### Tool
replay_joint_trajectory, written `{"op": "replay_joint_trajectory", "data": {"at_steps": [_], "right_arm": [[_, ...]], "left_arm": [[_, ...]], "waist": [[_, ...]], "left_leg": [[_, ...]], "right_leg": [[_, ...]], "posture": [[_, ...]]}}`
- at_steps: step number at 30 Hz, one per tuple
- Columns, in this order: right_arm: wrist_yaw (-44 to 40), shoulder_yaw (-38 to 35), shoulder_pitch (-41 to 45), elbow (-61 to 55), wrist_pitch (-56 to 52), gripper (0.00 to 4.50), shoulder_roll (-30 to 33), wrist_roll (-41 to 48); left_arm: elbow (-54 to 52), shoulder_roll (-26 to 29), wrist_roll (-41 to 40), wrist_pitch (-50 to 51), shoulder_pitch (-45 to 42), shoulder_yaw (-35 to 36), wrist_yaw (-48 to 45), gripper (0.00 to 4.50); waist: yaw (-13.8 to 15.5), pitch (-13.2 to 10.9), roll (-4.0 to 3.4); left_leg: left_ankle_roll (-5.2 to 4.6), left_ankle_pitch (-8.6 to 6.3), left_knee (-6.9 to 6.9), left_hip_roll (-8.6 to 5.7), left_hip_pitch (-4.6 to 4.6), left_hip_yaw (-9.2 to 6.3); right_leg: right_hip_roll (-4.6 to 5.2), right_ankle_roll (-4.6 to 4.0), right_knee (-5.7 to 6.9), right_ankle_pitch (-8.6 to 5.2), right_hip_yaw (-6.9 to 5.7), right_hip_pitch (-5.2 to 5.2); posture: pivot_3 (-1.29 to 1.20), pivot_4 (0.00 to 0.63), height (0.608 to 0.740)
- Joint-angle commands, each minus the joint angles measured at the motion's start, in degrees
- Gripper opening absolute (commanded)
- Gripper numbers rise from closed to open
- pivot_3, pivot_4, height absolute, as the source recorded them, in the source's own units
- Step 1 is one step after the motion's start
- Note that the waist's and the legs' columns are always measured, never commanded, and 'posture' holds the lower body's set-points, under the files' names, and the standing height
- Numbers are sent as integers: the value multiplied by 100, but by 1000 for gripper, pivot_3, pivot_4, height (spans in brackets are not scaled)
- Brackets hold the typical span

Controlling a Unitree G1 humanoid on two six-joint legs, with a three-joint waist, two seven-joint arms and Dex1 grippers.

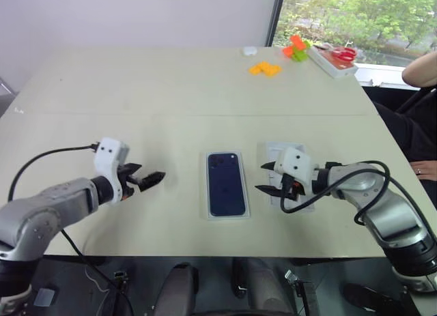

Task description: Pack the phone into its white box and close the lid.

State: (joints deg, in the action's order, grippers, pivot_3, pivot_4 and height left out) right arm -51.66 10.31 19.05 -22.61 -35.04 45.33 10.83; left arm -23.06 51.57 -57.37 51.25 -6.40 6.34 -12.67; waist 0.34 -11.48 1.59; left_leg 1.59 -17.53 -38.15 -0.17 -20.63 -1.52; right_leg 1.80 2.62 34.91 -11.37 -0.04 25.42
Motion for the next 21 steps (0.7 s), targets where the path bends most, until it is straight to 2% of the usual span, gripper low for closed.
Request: {"op": "replay_joint_trajectory", "data": {"at_steps": [1,7,13,14,16,19,21], "right_arm": [[121,-259,163,-209,-219,2885,-74,168],[275,-576,433,-216,-1030,2885,-186,625],[288,-165,363,-349,-859,2885,-104,422],[317,-103,375,-348,-886,2343,-132,404],[385,59,406,-345,-895,1590,-161,297],[534,487,532,-308,-900,7,-244,7],[552,689,573,-299,-826,0,-214,-171]], "left_arm": [[-487,36,755,-592,207,-128,-578,4400],[-440,-215,1228,-744,339,-132,-1024,4400],[-359,-333,1893,-814,154,-446,-1273,4400],[-362,-371,1954,-841,127,-484,-1342,3894],[-414,-406,2229,-952,74,-644,-1430,3156],[-524,-590,2413,-763,-180,-1017,-1460,1532],[-584,-630,2534,-596,-304,-1240,-1497,510]], "waist": [[0,0,0],[-8,-1,-1],[-8,0,-1],[-9,-1,-1],[-15,0,-1],[-17,0,-1],[-18,0,-1]], "left_leg": [[0,0,0,0,0,0],[-2,0,0,4,1,-2],[-8,-4,0,3,-1,-1],[-8,-4,0,4,-2,-1],[-8,-4,0,4,-2,-1],[-8,-4,0,4,0,-2],[-8,-4,-1,3,0,-1]], "right_leg": [[0,0,0,0,0,0],[-2,0,0,0,-1,0],[-9,2,0,0,-3,0],[-9,3,0,0,-4,0],[-8,3,0,0,-3,0],[-7,3,0,0,-2,0],[-8,3,2,0,-2,0]], "posture": [[0,150,732],[0,150,732],[0,150,732],[0,150,732],[0,150,732],[0,150,732],[0,150,732]]}}
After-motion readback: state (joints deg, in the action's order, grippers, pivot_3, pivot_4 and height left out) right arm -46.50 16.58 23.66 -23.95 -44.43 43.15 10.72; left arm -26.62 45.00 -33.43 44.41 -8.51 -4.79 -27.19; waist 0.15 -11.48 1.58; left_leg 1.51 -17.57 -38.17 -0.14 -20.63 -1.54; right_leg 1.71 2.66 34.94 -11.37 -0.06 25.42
